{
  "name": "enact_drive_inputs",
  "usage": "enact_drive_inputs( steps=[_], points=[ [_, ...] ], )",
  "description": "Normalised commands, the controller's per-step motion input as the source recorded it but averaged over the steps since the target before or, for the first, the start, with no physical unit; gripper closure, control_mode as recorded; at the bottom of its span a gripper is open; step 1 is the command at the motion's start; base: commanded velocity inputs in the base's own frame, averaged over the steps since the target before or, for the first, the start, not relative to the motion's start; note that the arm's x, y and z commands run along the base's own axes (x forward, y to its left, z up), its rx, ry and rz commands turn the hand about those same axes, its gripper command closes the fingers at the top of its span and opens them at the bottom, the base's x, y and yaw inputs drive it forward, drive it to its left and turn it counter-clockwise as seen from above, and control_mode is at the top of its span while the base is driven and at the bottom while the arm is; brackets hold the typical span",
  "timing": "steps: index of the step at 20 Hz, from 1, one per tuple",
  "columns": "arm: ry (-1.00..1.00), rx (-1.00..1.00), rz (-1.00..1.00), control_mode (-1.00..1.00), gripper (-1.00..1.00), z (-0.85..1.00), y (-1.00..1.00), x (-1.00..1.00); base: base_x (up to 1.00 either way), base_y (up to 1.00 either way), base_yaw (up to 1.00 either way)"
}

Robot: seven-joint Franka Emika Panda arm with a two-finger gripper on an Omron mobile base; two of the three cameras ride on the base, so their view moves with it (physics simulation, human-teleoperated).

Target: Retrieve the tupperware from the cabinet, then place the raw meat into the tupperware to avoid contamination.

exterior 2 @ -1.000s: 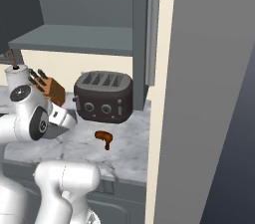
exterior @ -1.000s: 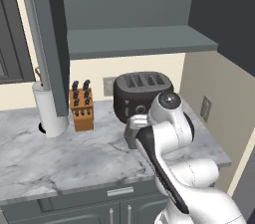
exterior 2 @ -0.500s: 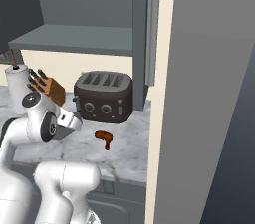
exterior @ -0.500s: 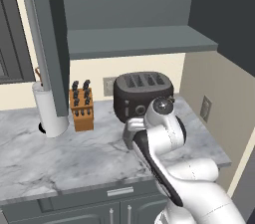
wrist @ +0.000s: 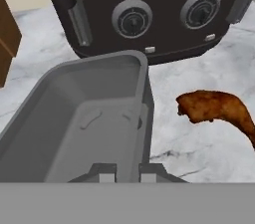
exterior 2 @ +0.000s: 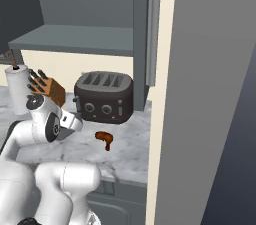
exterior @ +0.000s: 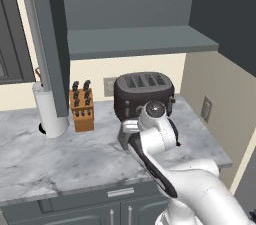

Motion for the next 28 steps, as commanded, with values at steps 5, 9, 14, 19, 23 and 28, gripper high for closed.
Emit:
enact_drive_inputs(
  steps=[5, 9, 14, 19, 23, 28],
  points=[
    [0.00, 0.00, 0.00, -1.00, 1.00, -0.29, 0.15, 0.32, 0.00, 0.00, 0.00],
    [0.00, 0.06, 0.00, -1.00, 1.00, -0.32, 0.00, 0.23, 0.00, 0.00, 0.00],
    [0.00, 0.09, 0.01, -1.00, 1.00, -0.31, 0.00, 0.24, 0.00, 0.00, 0.00],
    [0.00, 0.08, 0.02, -1.00, 1.00, -0.37, 0.00, 0.15, 0.00, 0.00, 0.00],
    [0.00, 0.05, 0.02, -1.00, 1.00, -0.40, 0.00, 0.10, 0.00, 0.00, 0.00],
    [-0.01, 0.00, 0.02, -1.00, 1.00, -0.37, -0.02, 0.04, 0.00, 0.00, 0.00]
  ],
)
